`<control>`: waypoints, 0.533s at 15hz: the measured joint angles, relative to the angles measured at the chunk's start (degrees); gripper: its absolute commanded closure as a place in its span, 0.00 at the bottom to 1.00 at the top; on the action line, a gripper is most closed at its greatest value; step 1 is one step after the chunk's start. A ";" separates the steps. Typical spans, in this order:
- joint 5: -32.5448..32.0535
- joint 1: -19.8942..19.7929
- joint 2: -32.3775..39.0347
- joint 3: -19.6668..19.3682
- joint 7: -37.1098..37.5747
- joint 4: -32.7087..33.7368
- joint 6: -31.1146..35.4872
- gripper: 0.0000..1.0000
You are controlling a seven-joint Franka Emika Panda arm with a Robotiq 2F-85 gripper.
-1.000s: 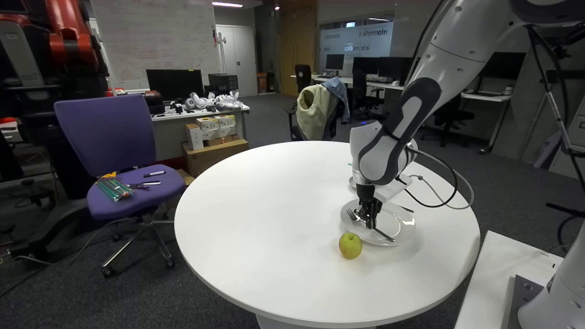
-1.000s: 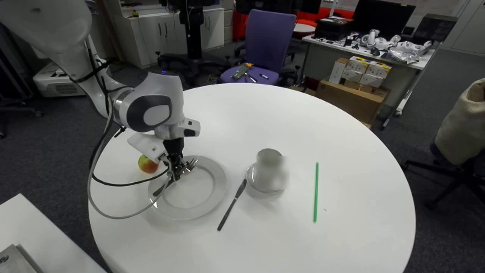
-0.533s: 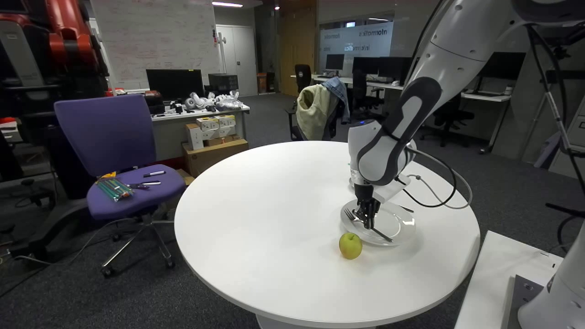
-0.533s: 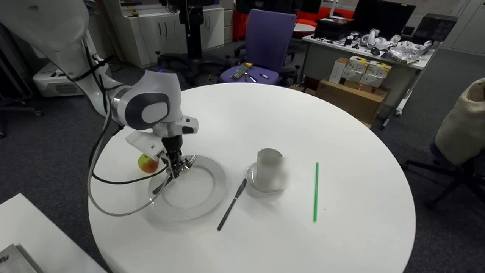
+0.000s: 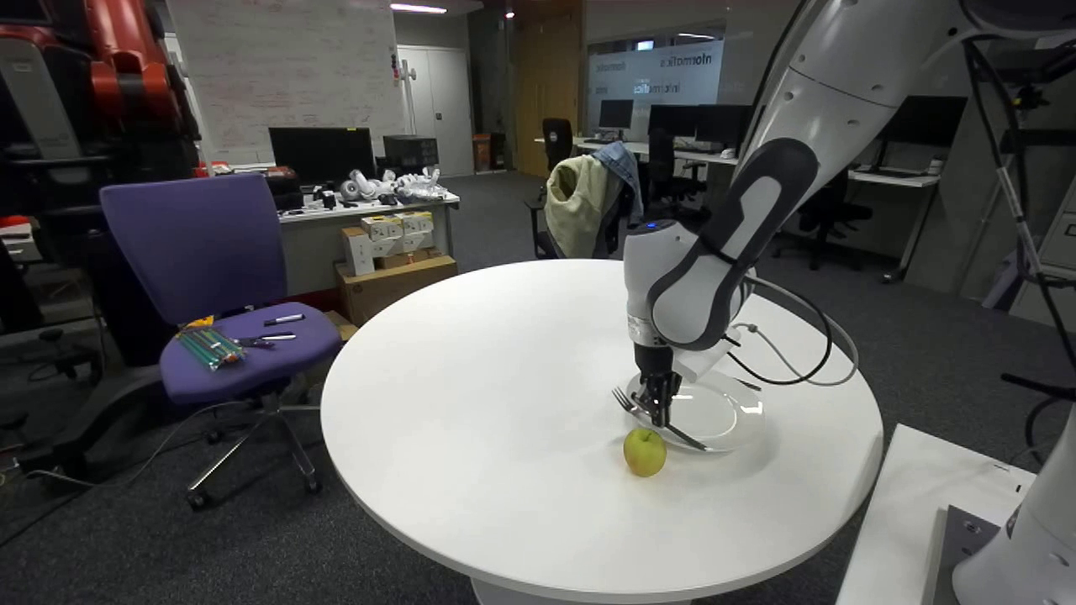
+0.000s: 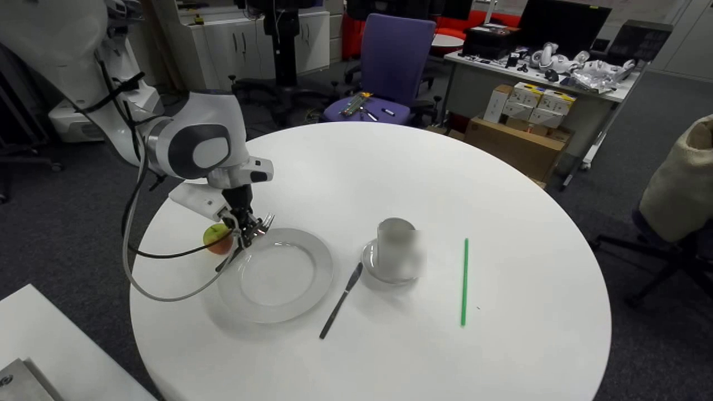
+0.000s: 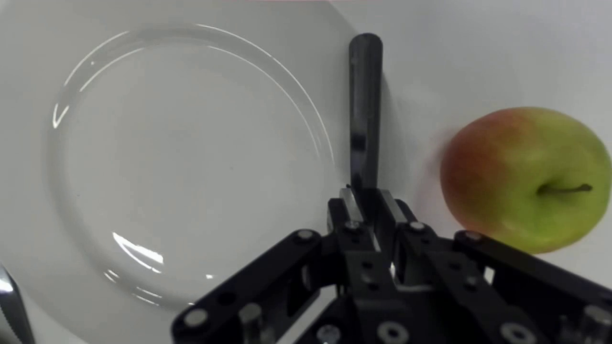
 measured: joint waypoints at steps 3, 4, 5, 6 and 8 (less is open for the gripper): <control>-1.57 2.12 -0.39 0.16 2.50 -0.10 0.00 0.97; -2.00 2.76 -0.40 0.21 3.34 -0.10 0.00 0.97; -2.29 3.24 -0.40 0.28 3.98 -0.10 0.00 0.97; -2.46 3.69 -0.40 0.33 4.53 -0.10 0.00 0.97; -2.48 4.20 -0.40 0.63 5.10 -0.10 0.00 0.97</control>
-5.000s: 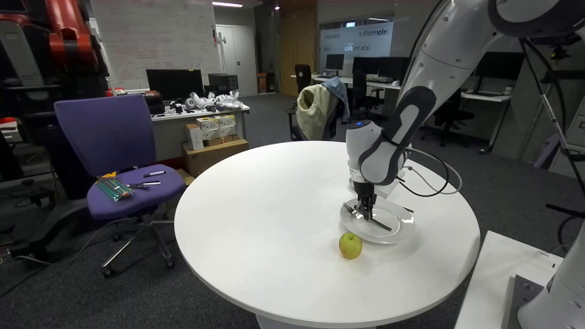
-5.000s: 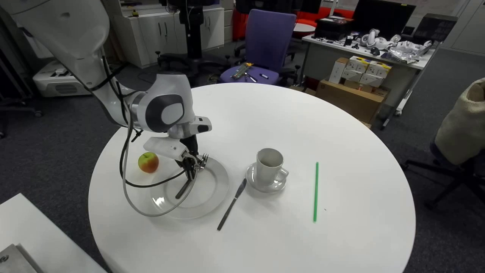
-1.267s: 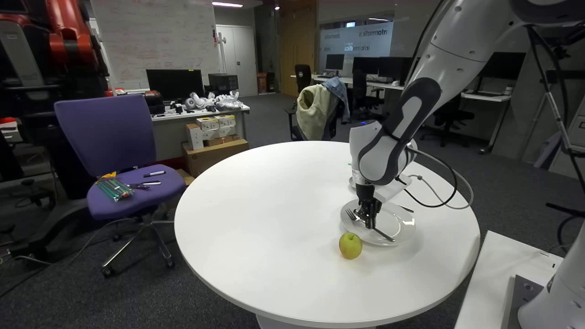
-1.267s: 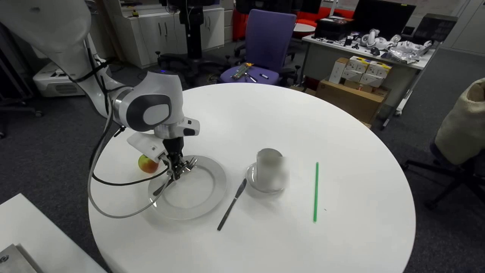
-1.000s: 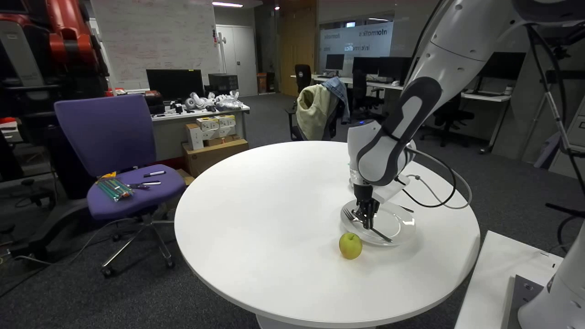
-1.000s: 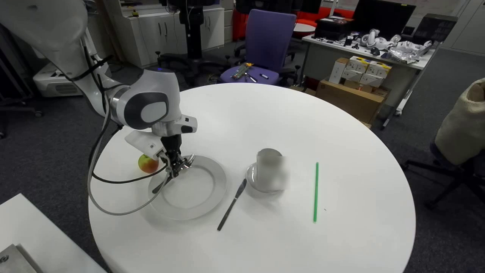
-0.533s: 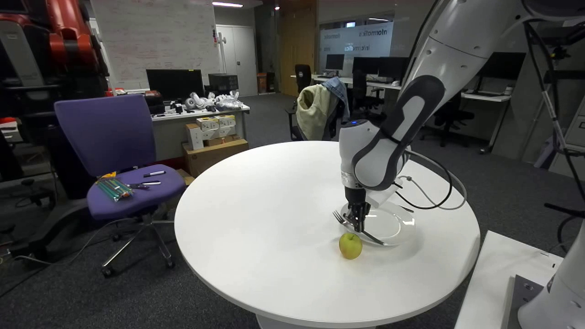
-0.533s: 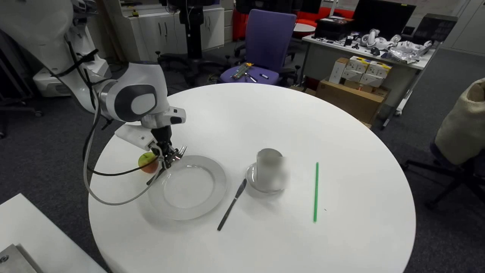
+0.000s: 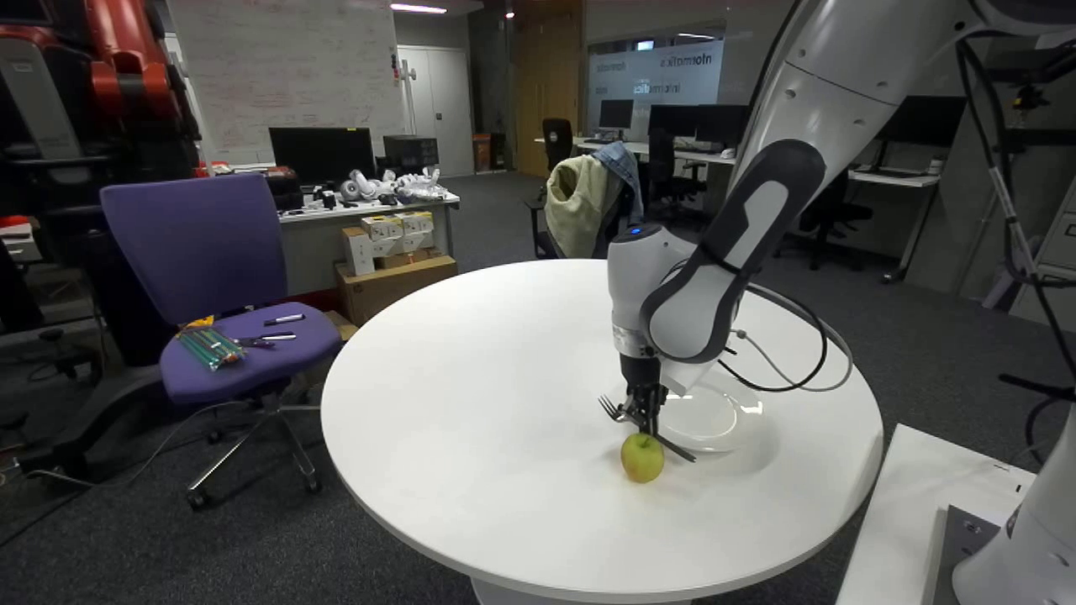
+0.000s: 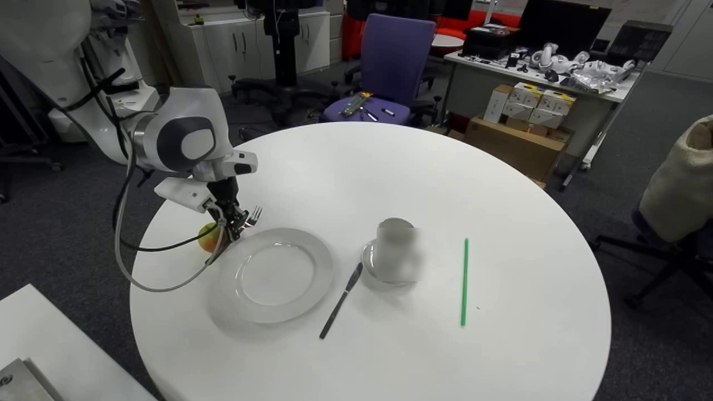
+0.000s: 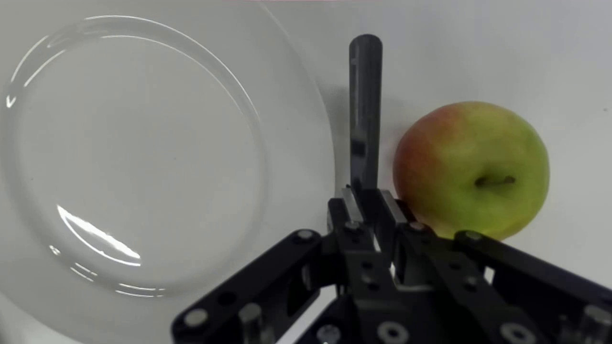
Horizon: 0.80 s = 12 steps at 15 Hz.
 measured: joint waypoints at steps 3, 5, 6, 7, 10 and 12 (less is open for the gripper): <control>0.00 0.25 0.14 0.56 0.53 0.00 0.00 0.97; 0.00 0.29 0.39 0.74 0.58 0.00 0.00 0.97; 0.00 0.30 0.53 0.77 0.58 0.00 0.00 0.97; 0.00 0.30 0.66 0.77 0.58 0.00 0.00 0.97; -0.01 0.30 1.17 0.77 0.61 0.00 0.00 0.97; -0.03 0.30 1.88 0.77 0.67 0.01 0.00 0.97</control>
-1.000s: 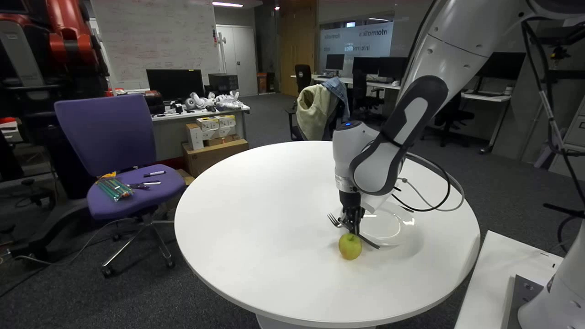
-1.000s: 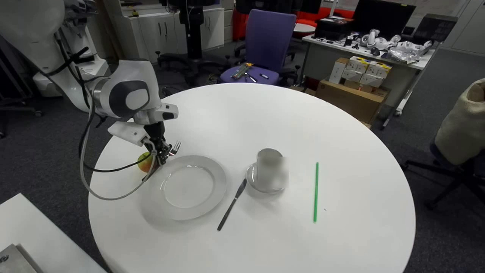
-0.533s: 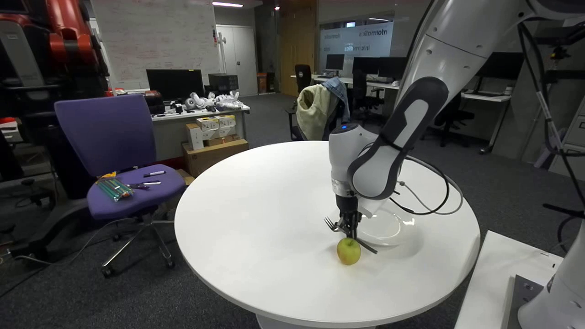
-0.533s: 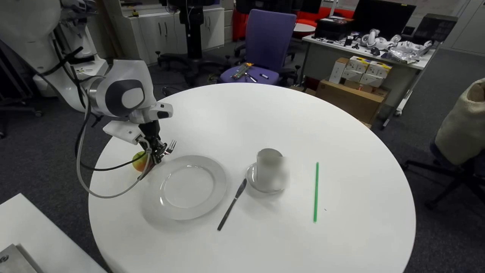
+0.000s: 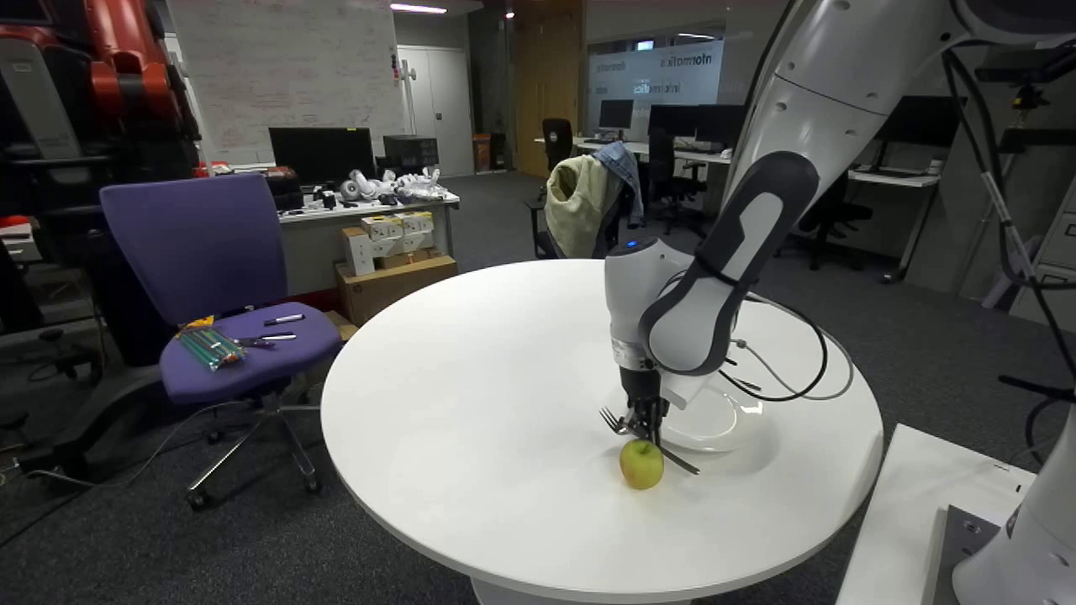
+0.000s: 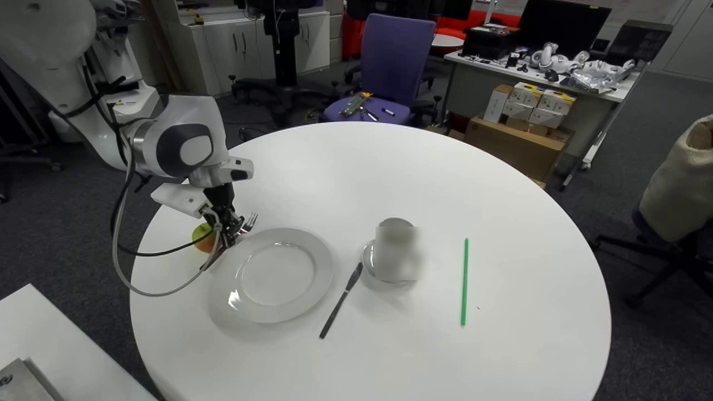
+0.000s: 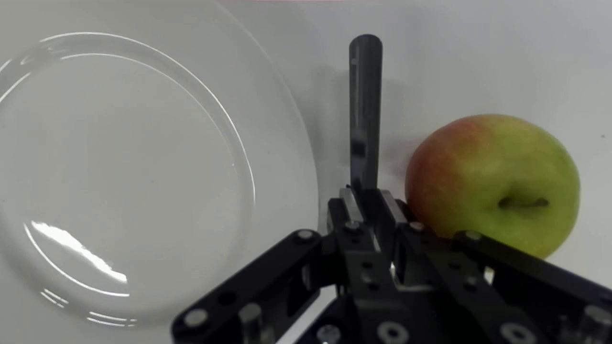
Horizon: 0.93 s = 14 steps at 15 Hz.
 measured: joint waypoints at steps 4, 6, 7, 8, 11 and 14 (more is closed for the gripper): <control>-0.01 0.00 0.52 -0.11 0.03 0.12 0.00 0.97; -0.01 0.00 0.54 -0.17 0.03 0.15 0.00 0.97; -0.01 0.00 0.56 -0.23 0.03 0.17 0.00 0.97; -0.01 0.00 0.59 -0.29 0.03 0.19 0.00 0.97; 0.00 -0.02 0.72 -0.52 0.03 0.32 0.00 0.97; 0.00 -0.05 0.81 -0.65 0.03 0.41 0.00 0.97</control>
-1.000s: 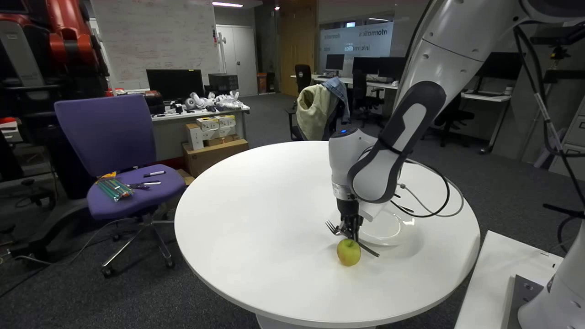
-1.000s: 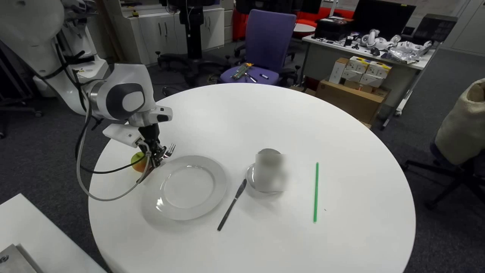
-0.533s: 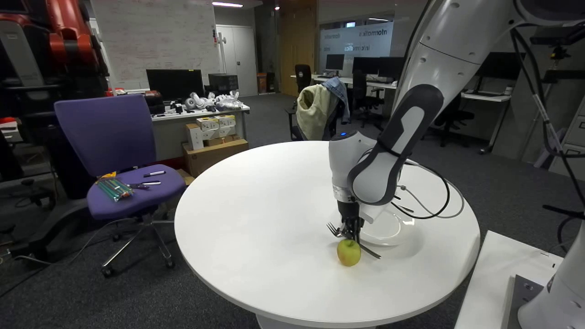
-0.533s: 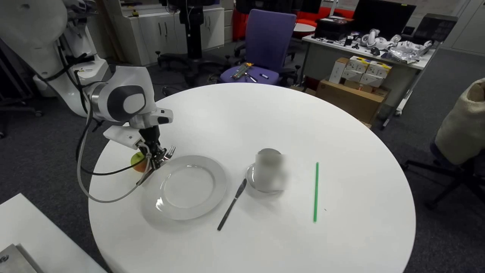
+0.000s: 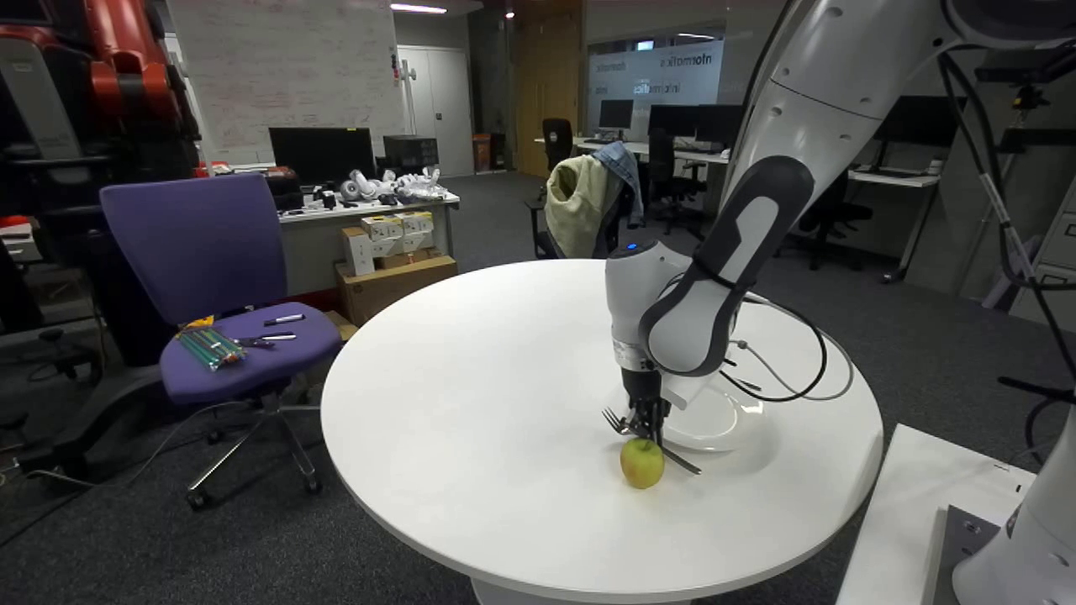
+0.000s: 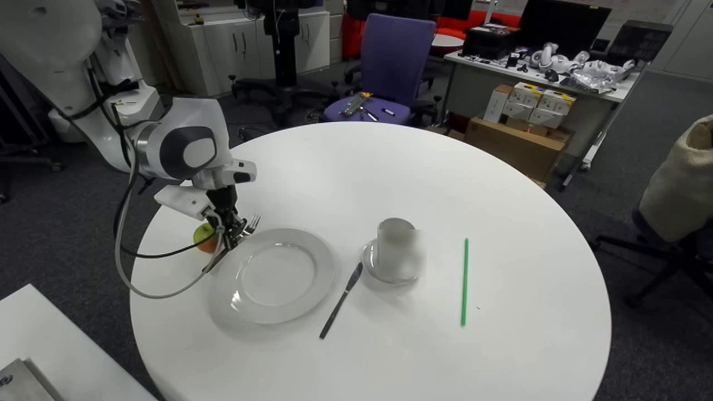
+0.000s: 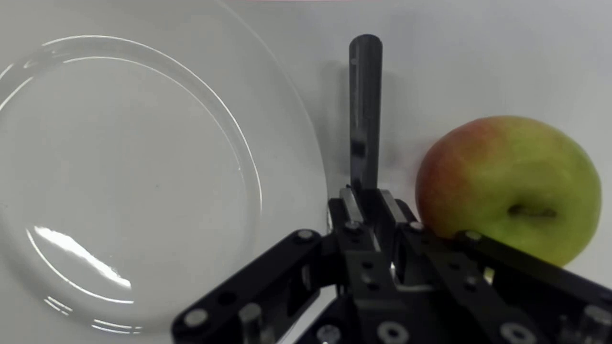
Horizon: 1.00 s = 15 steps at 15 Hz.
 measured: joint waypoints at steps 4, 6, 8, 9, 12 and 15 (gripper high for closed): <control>0.00 -0.09 0.09 -0.19 0.00 0.06 0.00 0.97; 0.00 -0.17 0.17 -0.32 0.00 0.11 0.00 0.97; 0.00 -0.26 0.23 -0.46 0.00 0.14 0.00 0.97; 0.00 -0.29 0.26 -0.54 0.00 0.15 0.00 0.97; 0.00 -0.35 0.35 -0.78 0.00 0.17 0.00 0.97; 0.00 -0.50 0.45 -0.96 0.00 0.18 0.00 0.97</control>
